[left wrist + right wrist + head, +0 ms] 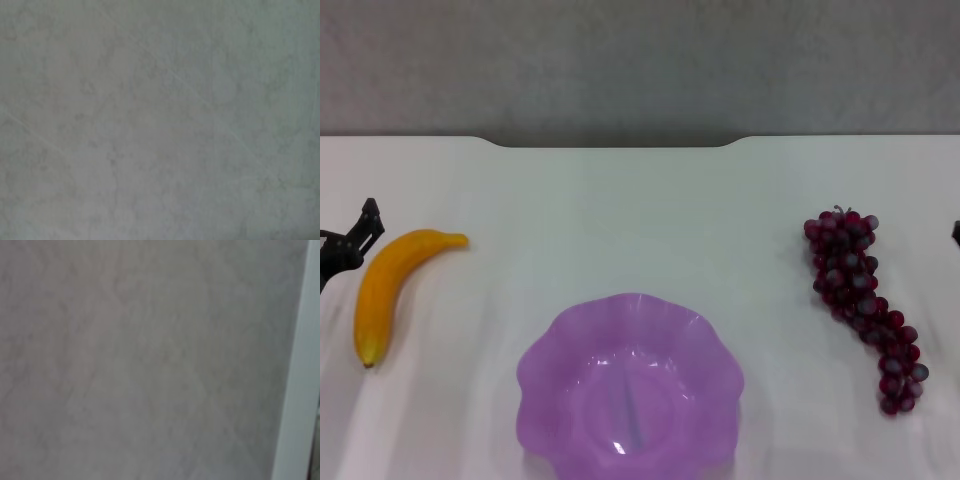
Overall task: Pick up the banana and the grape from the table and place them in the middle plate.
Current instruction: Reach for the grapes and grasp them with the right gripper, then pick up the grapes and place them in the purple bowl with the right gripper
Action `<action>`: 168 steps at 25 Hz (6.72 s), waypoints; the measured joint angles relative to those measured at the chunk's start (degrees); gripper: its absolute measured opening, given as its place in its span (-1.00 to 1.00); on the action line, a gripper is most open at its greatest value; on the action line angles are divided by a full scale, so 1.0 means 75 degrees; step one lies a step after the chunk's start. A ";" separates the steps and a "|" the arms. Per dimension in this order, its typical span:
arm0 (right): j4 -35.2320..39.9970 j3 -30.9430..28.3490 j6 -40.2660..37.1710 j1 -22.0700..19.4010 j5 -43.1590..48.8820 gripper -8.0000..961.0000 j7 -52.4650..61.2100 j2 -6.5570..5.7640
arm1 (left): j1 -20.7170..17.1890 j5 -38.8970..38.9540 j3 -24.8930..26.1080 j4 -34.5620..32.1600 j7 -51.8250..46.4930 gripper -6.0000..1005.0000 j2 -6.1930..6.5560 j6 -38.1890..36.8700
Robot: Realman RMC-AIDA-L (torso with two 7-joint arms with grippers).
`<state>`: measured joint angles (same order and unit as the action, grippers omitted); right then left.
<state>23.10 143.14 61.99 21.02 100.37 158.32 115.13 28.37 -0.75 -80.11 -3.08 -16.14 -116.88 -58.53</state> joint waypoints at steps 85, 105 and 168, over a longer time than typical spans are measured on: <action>-0.0453 -0.0019 -0.4883 0.1084 0.1595 0.75 -0.0031 -0.0034 | 0.0002 -0.0204 -0.0065 0.0001 0.0054 0.79 -0.0002 0.0011; -0.0473 -0.0009 -0.4813 0.1111 0.1651 -0.05 -0.0044 -0.0049 | 0.0002 -0.0204 -0.0060 0.0001 0.0054 0.79 -0.0002 0.0011; 0.1450 -0.0044 -0.0705 0.0863 0.4086 -0.32 -0.0755 -0.0021 | -0.0045 -0.0204 -0.0041 0.0013 0.0090 0.79 0.0035 0.0213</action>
<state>33.98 142.80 56.70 27.49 131.02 152.66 114.97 28.04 -2.28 -80.42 -2.99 -15.46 -116.62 -56.93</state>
